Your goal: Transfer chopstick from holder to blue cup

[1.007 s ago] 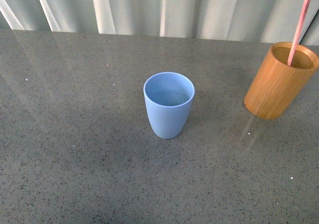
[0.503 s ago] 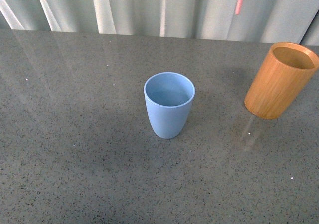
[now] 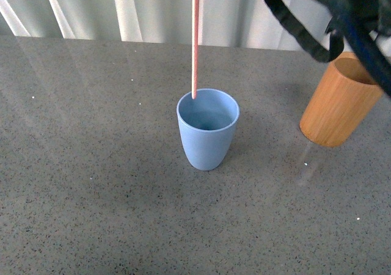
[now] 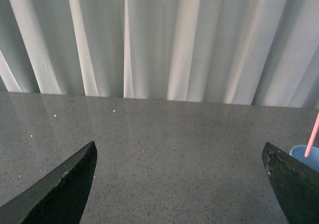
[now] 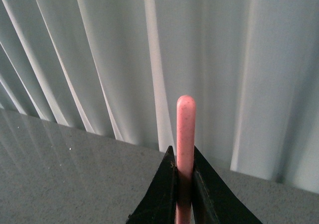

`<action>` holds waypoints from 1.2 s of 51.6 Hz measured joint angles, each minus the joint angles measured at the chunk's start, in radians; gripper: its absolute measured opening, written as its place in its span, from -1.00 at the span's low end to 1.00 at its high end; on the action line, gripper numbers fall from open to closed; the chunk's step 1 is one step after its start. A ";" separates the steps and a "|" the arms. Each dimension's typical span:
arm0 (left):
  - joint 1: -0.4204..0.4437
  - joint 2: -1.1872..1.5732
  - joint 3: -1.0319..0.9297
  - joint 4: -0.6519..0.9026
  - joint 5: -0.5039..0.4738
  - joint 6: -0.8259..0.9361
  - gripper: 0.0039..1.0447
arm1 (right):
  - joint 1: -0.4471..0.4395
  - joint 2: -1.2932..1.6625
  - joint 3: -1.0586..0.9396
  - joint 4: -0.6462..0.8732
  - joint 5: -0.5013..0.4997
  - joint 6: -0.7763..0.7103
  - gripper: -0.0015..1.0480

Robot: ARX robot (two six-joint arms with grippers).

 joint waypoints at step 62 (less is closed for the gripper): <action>0.000 0.000 0.000 0.000 0.000 0.000 0.87 | -0.245 -0.534 -0.274 -0.341 0.217 -0.059 0.81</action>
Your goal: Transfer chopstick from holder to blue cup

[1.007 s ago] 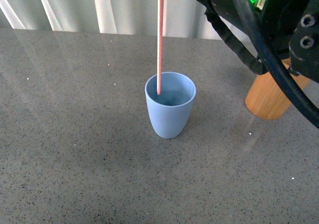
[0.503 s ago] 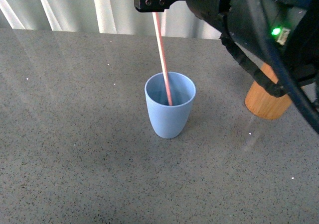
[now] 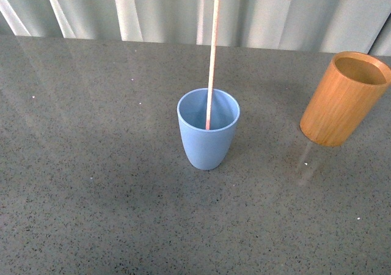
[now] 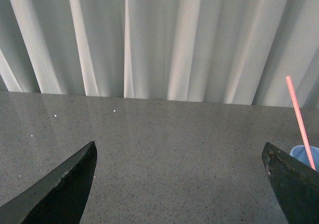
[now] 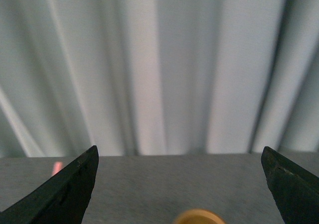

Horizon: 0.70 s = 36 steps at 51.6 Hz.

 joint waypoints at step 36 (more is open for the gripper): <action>0.000 0.000 0.000 0.000 0.000 0.000 0.87 | -0.208 -0.814 -0.348 -0.580 -0.037 0.066 0.81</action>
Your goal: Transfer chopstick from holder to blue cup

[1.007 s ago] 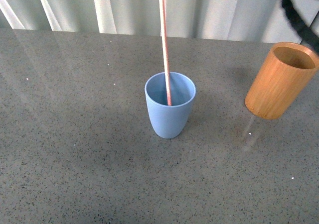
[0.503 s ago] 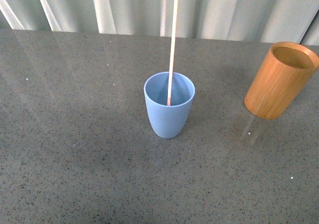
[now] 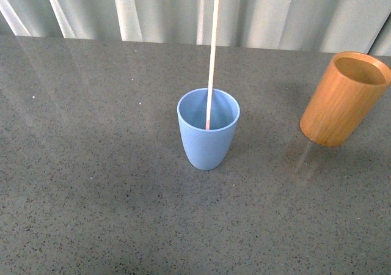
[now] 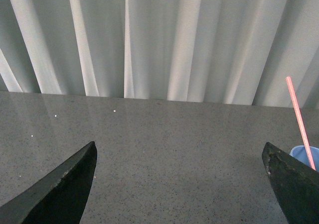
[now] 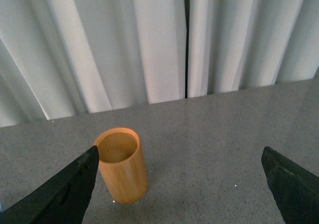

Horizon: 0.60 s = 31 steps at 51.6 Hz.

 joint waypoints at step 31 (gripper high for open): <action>0.000 0.000 0.000 0.000 0.000 0.000 0.87 | -0.163 -0.174 -0.143 0.091 -0.354 -0.103 -0.22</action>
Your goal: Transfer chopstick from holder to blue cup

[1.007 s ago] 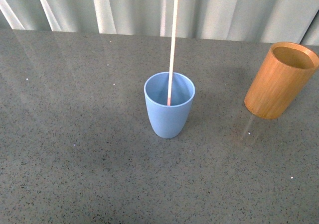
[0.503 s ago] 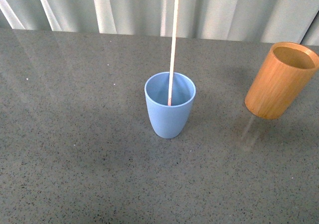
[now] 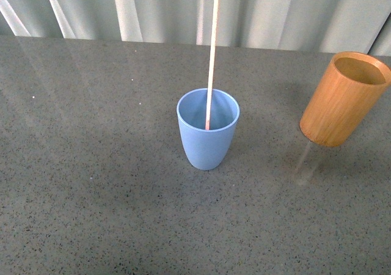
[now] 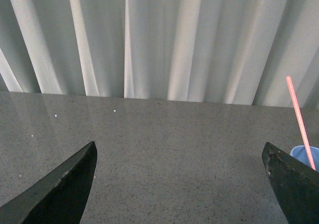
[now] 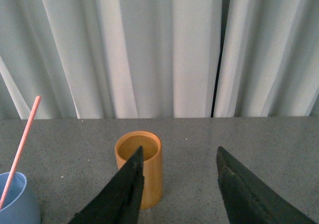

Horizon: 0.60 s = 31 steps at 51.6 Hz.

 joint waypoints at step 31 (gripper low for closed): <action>0.000 0.000 0.000 0.000 0.000 0.000 0.87 | -0.006 -0.282 -0.069 -0.197 -0.008 -0.008 -0.98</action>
